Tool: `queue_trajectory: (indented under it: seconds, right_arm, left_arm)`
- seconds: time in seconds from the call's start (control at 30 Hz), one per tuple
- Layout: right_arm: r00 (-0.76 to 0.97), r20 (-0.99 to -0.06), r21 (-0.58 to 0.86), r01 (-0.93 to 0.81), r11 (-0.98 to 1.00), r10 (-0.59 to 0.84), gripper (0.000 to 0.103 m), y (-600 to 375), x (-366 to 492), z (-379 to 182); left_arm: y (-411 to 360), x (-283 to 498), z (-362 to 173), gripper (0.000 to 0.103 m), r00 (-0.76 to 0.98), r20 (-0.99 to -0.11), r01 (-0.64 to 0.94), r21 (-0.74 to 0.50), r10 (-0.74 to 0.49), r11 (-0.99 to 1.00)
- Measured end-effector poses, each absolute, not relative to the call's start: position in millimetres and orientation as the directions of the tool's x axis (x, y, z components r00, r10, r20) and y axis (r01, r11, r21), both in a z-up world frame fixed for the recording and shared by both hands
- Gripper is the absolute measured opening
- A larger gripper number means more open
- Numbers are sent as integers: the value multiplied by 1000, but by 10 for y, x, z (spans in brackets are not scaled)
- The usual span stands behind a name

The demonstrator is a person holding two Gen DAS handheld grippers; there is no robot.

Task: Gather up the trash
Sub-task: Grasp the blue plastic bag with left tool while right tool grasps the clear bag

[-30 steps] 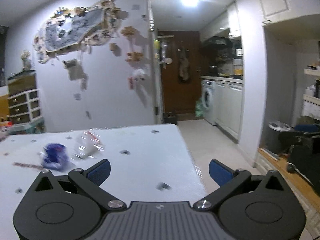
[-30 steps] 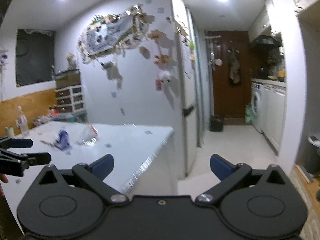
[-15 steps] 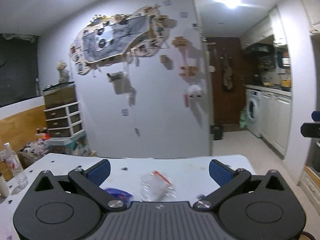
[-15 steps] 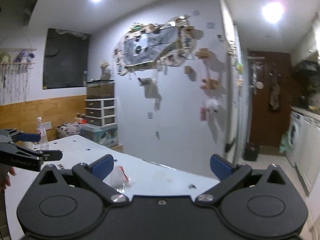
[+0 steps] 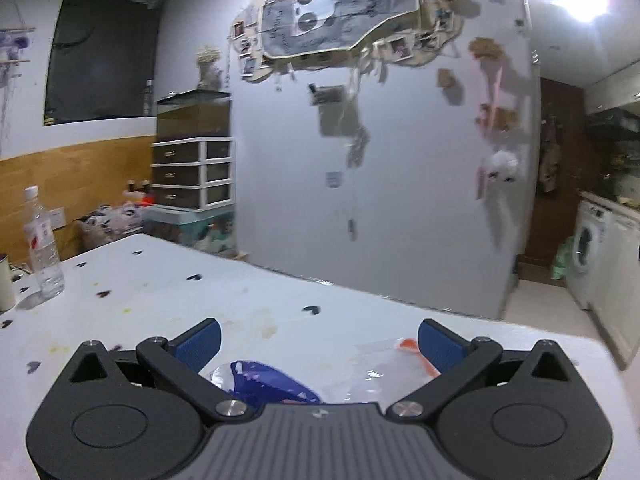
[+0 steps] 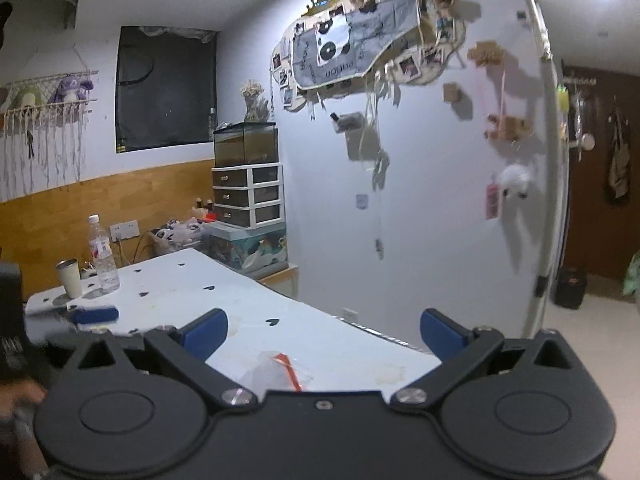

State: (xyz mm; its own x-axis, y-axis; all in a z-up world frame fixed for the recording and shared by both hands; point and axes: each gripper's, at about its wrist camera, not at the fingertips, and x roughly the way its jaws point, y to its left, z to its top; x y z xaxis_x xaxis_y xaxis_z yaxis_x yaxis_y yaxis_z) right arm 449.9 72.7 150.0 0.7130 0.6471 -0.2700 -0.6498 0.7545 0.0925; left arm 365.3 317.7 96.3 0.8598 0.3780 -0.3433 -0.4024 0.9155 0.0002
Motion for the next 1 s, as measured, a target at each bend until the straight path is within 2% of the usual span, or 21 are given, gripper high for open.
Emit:
queue_trajectory:
  seconds: [0.23, 0.43, 0.53, 0.6, 0.73, 0.87, 1.0]
  right_arm:
    - [663, -301, 151, -677, 721, 686, 103, 1045, 4834, 1032]
    - [596, -366, 186, -705, 684, 715, 103, 1428, 5182, 797]
    - [535, -366, 302, -706, 641, 762, 101, 1542, 5369, 684]
    - [496, -361, 382, -694, 611, 790, 92, 1598, 5491, 601]
    - [448, -368, 470, -666, 579, 815, 81, 1754, 5736, 394]
    - [455, -354, 507, -641, 576, 817, 80, 1882, 5940, 193]
    - [443, -343, 526, -641, 560, 829, 80, 1988, 6093, 30]
  left_arm:
    - [3214, 3890, 527, 103, 850, -387, -357, 75, 358, 931]
    - [3257, 3928, 271, 103, 818, -418, -362, 162, 396, 918]
    - [3345, 3948, 200, 103, 810, -445, -360, 138, 383, 923]
    - [3405, 3954, 150, 102, 804, -463, -361, 117, 372, 925]
    - [3560, 3933, 81, 99, 799, -498, -360, 54, 338, 931]
    - [3661, 3931, 81, 98, 807, -506, -354, -3, 303, 935]
    - [3667, 3951, 69, 97, 806, -515, -346, -11, 292, 938]
